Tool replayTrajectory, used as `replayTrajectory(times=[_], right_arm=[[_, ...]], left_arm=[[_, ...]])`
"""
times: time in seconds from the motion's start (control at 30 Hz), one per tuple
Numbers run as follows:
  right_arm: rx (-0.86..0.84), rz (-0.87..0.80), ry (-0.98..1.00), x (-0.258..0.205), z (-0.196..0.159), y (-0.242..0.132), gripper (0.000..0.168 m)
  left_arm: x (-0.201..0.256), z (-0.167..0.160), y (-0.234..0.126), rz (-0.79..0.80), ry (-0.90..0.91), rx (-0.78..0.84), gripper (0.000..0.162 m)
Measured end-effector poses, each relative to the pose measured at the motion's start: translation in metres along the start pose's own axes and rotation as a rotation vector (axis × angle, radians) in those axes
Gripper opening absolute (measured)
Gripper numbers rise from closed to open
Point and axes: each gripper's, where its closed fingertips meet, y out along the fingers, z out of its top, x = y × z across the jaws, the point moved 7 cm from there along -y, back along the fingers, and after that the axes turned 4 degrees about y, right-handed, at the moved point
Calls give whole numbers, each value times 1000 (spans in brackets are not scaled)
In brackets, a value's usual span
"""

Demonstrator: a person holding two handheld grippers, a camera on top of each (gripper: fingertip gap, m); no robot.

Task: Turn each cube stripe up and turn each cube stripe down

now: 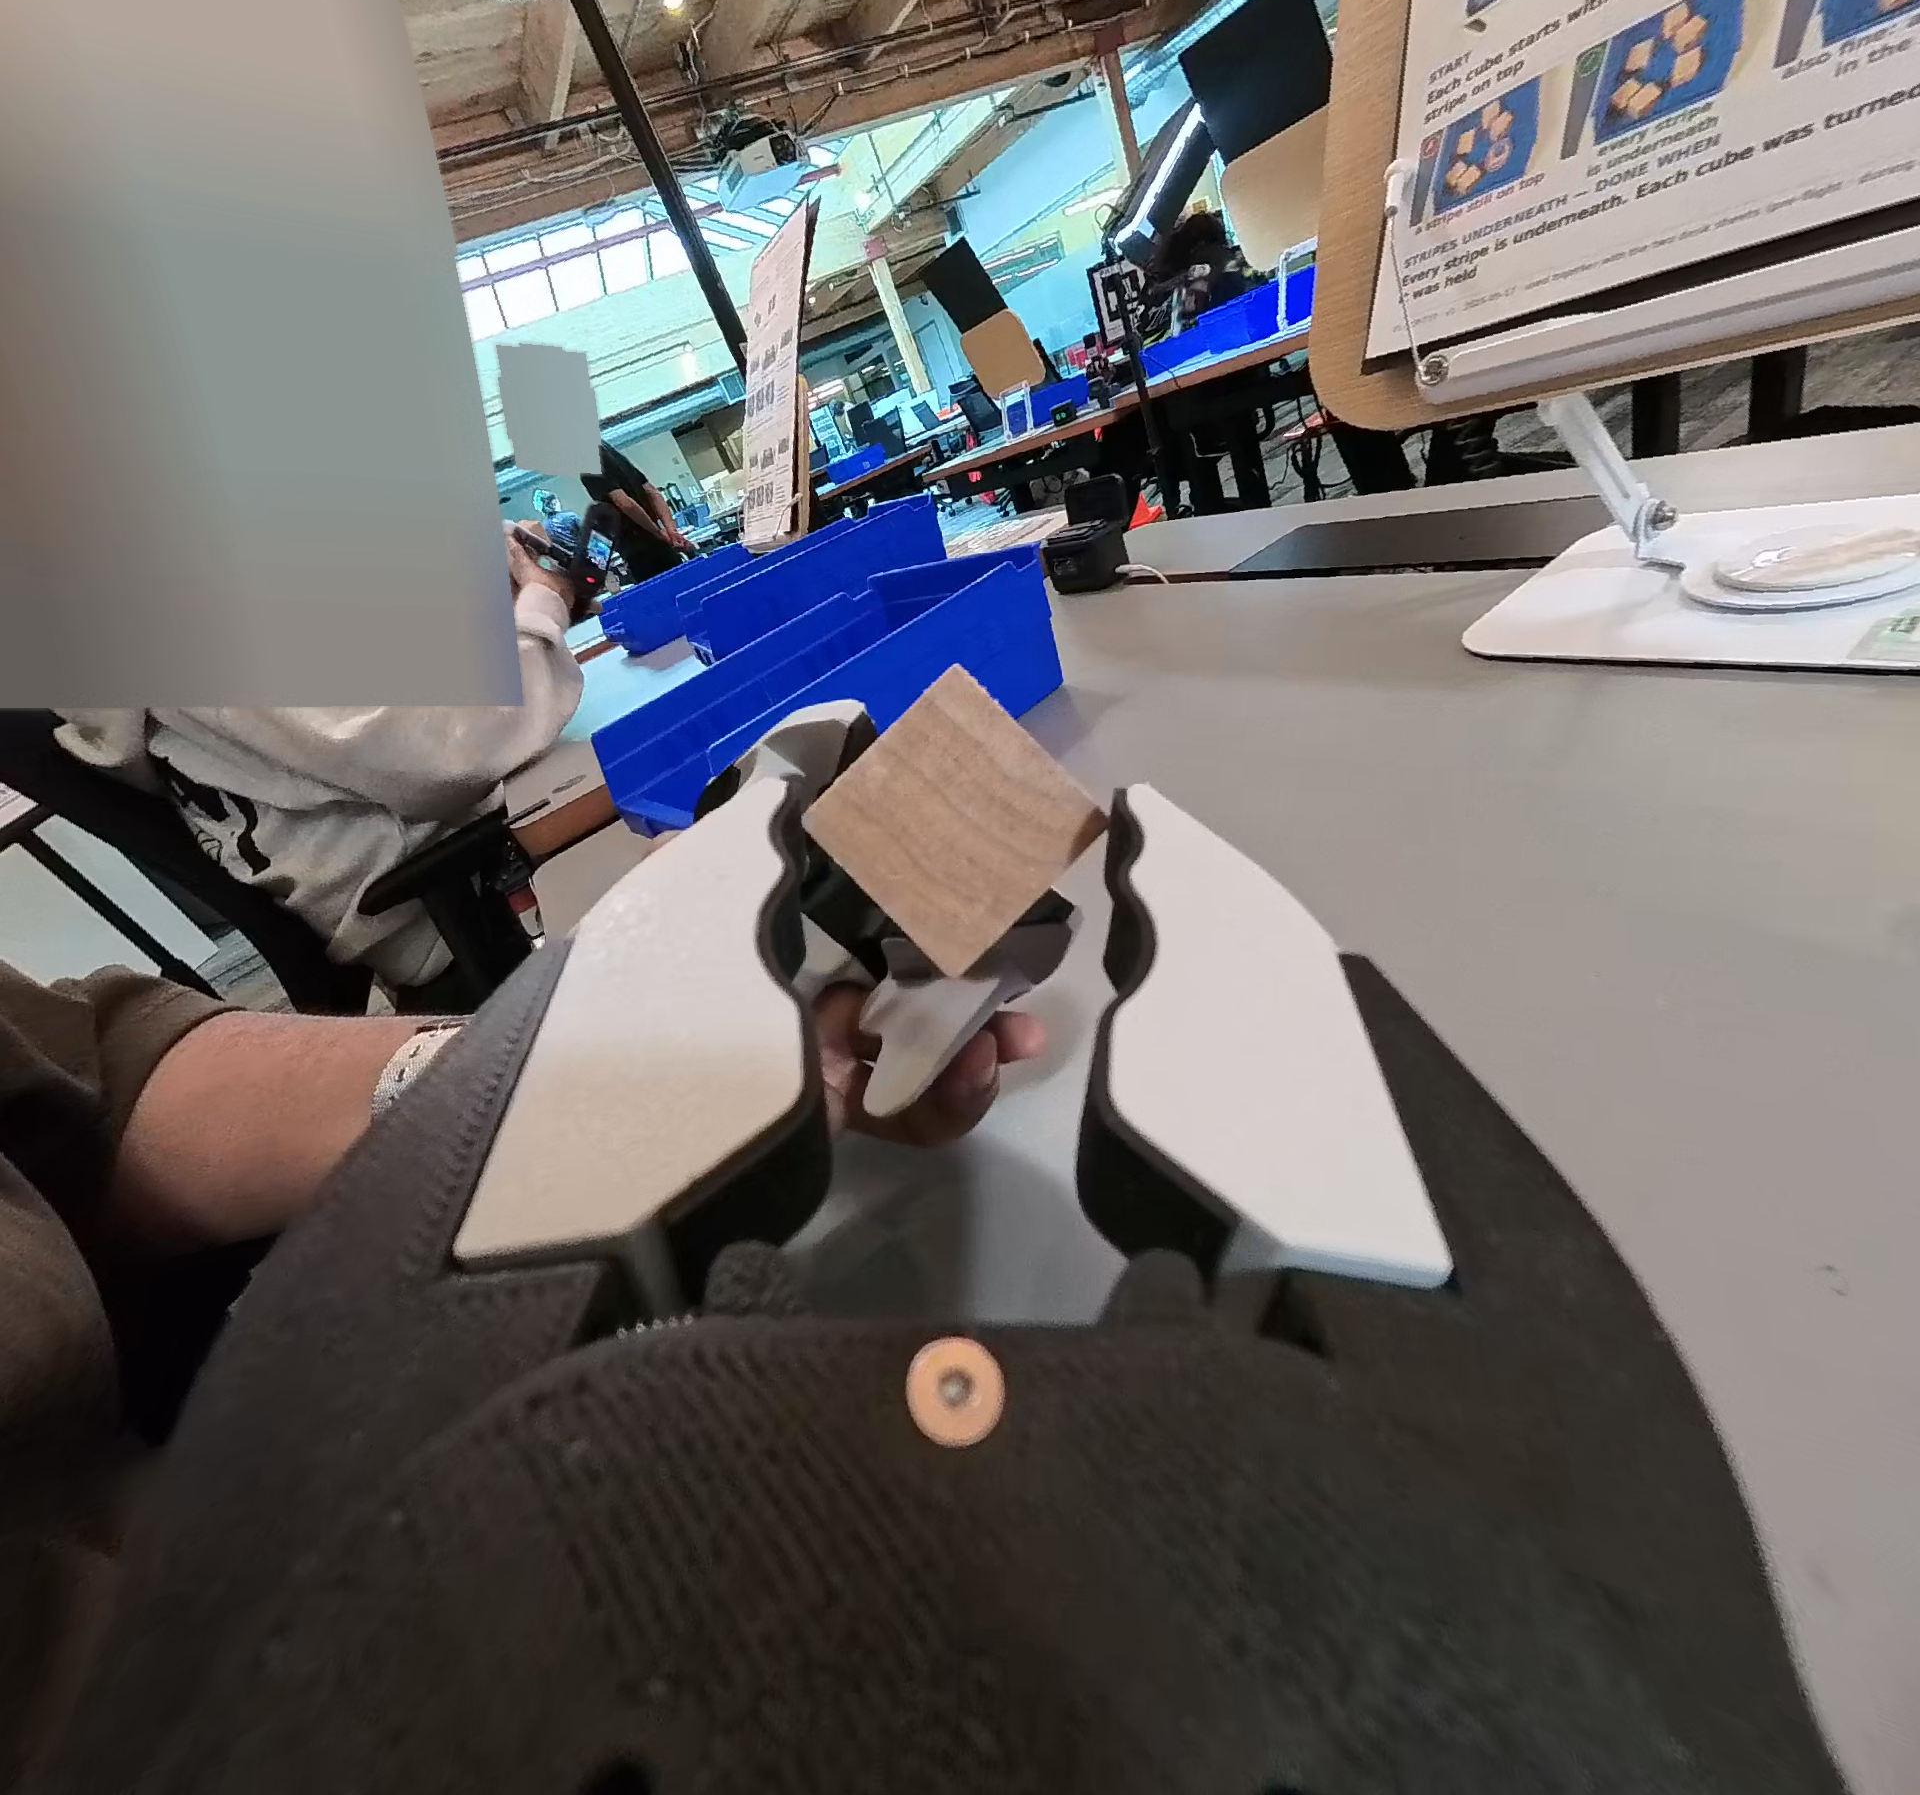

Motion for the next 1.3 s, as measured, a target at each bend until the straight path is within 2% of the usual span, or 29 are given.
replayTrajectory(times=[0.27,0.4,0.67,0.8,0.9,1.17,1.3], right_arm=[[-18,13,39,2,-2,1,57],[-22,30,90,3,-3,2,57],[-30,21,135,5,-7,3,57],[-36,31,232,9,-8,3,66],[-40,40,337,15,-9,3,66],[-88,162,616,22,-17,6,58],[-94,179,680,25,-21,6,41]], left_arm=[[0,-1,0,2,-3,-4,54],[-1,-1,1,14,4,-10,44],[-1,1,-1,32,36,7,44],[1,3,-3,69,111,19,44],[3,6,-4,116,195,32,44],[8,7,-5,211,372,17,44],[7,4,-3,232,404,-6,44]])
